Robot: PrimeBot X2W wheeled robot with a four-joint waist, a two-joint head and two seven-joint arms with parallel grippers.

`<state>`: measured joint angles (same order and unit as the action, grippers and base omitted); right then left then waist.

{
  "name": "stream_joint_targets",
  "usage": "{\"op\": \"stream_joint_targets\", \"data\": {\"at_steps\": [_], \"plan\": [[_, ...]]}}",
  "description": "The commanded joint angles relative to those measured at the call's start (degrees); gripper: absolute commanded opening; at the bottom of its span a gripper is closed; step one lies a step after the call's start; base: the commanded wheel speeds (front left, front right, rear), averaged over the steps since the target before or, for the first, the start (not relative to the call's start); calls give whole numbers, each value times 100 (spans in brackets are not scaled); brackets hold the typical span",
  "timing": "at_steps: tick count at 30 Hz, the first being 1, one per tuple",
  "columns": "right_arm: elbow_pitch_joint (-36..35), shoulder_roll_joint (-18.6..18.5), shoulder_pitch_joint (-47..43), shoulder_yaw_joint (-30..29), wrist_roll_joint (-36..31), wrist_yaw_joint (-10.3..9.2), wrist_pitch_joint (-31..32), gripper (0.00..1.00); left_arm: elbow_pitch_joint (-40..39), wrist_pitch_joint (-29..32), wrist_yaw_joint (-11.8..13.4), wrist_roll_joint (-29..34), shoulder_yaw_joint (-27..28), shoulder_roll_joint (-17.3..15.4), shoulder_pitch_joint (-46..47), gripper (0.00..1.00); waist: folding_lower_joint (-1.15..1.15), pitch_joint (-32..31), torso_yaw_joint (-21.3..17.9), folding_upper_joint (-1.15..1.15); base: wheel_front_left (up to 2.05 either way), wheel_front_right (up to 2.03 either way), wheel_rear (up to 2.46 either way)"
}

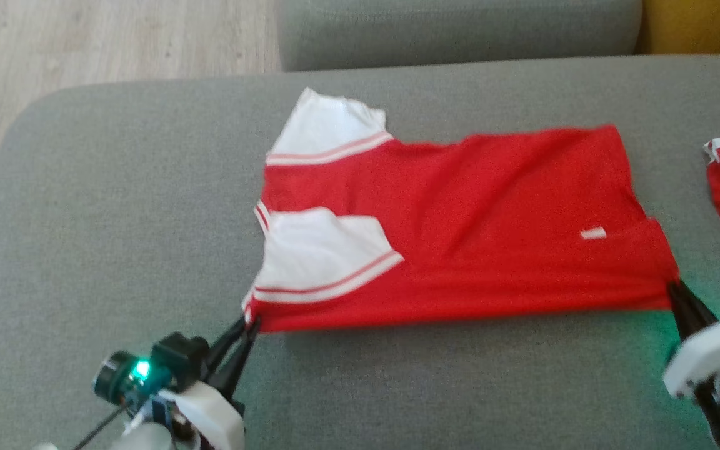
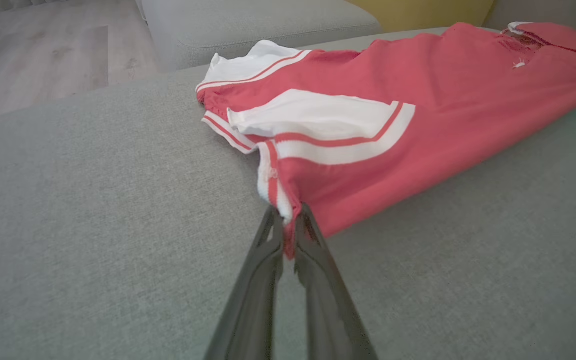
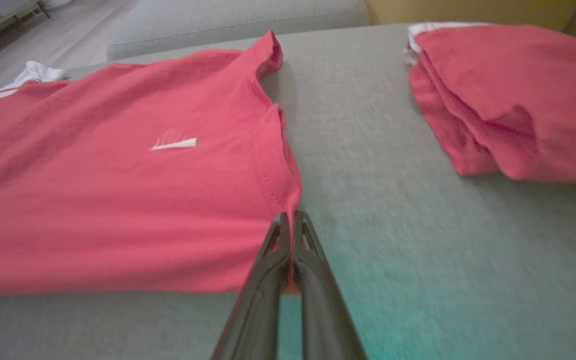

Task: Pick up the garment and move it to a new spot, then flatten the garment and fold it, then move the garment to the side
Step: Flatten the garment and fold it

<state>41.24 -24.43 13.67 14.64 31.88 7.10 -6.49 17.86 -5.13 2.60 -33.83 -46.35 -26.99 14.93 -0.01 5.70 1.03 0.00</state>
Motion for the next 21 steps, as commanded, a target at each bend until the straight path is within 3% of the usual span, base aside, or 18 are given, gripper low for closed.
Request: {"op": "stream_joint_targets", "data": {"at_steps": [1,8,15,16,17,18,19,20,21], "plan": [[-257,-313,-351,-104,60,39,-118,0,-281,-45,91,-67,184,-219,6,0,1,-149,30,0,0,0,0],[-790,-386,-1156,-559,-101,39,-70,0,-645,76,308,-230,85,-328,-635,0,1,-211,7,0,0,0,0],[-1296,-199,-1665,-900,-377,39,283,0,-824,83,430,-353,40,-351,-994,0,1,-185,39,0,0,0,0],[-1377,-164,-1732,-935,-412,39,344,16,-818,63,440,-348,38,-342,-997,0,1,-186,51,0,0,0,0],[-1377,-164,-1732,-935,-412,39,344,16,-818,63,440,-348,38,-342,-997,0,1,-186,51,0,0,0,0],[-1441,-149,-1800,-954,-419,39,396,53,-808,54,441,-346,31,-331,-995,13,1,-188,65,0,0,0,0],[-1496,-134,-1864,-980,-414,39,458,100,-793,51,439,-346,24,-319,-989,27,1,-190,76,0,0,0,0],[-1564,-126,-1922,-1000,-418,39,509,100,-774,51,435,-349,18,-309,-980,69,1,-191,83,0,0,0,0],[-1643,-118,-1973,-1027,-427,39,545,100,-752,35,447,-324,19,-310,-953,100,1,-191,85,0,0,0,0]]}}
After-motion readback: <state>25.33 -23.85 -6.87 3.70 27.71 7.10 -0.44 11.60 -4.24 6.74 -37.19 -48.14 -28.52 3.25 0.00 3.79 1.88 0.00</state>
